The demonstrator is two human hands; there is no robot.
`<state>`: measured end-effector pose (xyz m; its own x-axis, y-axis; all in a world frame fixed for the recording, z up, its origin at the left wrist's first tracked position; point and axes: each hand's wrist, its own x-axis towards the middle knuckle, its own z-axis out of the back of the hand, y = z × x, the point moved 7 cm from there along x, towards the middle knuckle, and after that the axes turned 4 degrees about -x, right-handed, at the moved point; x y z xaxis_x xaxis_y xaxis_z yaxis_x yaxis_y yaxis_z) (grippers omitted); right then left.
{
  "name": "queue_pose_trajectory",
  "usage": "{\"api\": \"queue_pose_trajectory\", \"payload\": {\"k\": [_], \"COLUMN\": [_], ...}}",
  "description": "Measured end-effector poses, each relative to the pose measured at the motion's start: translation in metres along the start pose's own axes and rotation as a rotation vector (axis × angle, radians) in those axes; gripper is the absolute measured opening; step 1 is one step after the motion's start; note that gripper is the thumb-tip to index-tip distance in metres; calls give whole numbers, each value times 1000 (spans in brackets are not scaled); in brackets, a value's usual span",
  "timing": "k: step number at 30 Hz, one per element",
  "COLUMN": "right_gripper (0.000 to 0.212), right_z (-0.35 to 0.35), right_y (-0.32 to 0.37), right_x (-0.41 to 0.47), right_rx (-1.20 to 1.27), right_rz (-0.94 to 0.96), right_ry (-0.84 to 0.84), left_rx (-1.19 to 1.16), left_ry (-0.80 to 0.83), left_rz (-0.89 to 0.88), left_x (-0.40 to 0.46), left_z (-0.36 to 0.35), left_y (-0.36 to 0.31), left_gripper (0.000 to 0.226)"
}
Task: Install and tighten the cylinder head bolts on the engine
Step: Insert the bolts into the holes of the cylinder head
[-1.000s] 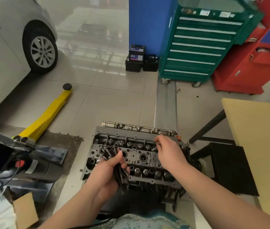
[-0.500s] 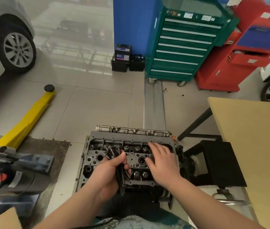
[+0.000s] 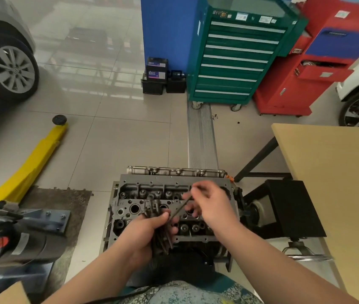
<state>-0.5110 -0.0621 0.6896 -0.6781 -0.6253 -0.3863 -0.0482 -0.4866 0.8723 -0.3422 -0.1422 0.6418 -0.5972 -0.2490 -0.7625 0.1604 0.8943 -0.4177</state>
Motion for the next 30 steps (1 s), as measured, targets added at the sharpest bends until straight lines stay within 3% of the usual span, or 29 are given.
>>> {"api": "queue_pose_trajectory", "payload": {"k": [2,4,11,26,30], "right_gripper": [15,22,30,31,27], "right_z": [13,18,-13,-27,-24], "right_y": [10,17,4,-11,-9], "right_x": [6,12,32,35,33], "right_rx": [119,-9,-272,-486,-443], "right_rz": [73,169,189,210,258], "right_ry": [-110,-159,-63,14,-20], "left_rx": [-60,-94,-134,-77,-69], "left_ry": [-51,-86,-82,-39,-35], "left_rz": [-32,-27,19,-13,-23], "left_x": [2,3,-4,-12,-12], "left_z": [13,25,40,44,43], "left_y": [-6,-9,-1,-2,-2], "left_gripper": [27,28,39,42,41]}}
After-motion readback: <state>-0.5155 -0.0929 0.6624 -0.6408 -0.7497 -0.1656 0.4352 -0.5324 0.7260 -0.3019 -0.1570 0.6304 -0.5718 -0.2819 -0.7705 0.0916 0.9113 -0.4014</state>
